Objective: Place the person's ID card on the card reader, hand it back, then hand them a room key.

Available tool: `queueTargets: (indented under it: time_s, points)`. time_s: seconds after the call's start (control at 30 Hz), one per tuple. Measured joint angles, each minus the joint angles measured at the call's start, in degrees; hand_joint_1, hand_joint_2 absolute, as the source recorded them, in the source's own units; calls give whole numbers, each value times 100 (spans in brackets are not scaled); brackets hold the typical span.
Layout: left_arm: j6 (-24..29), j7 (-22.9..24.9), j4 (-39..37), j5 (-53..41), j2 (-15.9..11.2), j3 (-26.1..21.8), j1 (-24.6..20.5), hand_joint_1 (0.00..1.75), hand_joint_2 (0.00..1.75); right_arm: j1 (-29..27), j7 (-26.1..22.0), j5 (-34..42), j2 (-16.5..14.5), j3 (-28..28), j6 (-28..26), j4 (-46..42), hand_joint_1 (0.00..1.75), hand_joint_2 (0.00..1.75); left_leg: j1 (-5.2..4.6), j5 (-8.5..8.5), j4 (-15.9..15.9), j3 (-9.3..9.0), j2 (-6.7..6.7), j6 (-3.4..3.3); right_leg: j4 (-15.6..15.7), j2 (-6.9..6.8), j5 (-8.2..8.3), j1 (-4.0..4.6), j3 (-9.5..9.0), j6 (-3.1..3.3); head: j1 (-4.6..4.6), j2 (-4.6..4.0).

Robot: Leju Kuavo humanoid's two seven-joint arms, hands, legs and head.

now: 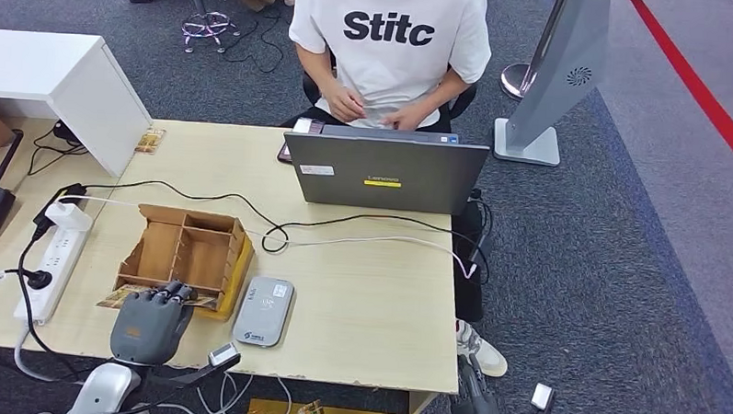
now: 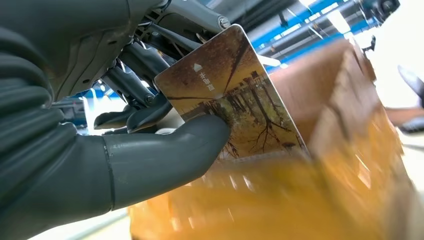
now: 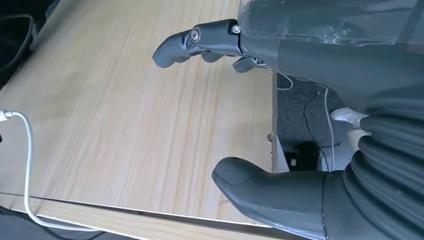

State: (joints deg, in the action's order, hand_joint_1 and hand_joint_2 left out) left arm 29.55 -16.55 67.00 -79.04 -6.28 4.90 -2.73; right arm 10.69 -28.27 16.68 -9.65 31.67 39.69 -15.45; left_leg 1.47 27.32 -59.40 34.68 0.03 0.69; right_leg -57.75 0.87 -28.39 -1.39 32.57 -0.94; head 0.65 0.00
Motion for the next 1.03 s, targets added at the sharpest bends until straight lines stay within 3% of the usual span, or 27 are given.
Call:
queueTargets:
  time_s: [0.2,0.43,1.03]
  points:
    - [-43,61,496,160,-98,-216,-502,175,175,29,48,0,-3,-33,-68,0,0,175,3,-5,0,-1,1,4,-4,0,3,2,-3,3,0,0]
    - [-52,37,1120,413,-103,-414,-743,175,175,30,64,0,-7,-57,-69,0,0,175,3,-4,0,-1,1,4,-4,2,3,2,-1,3,1,0]
    - [-72,24,1256,311,-39,-470,-857,175,175,34,70,-1,-21,-78,-70,0,0,175,4,-3,0,-2,6,5,-4,8,3,3,0,4,1,0]
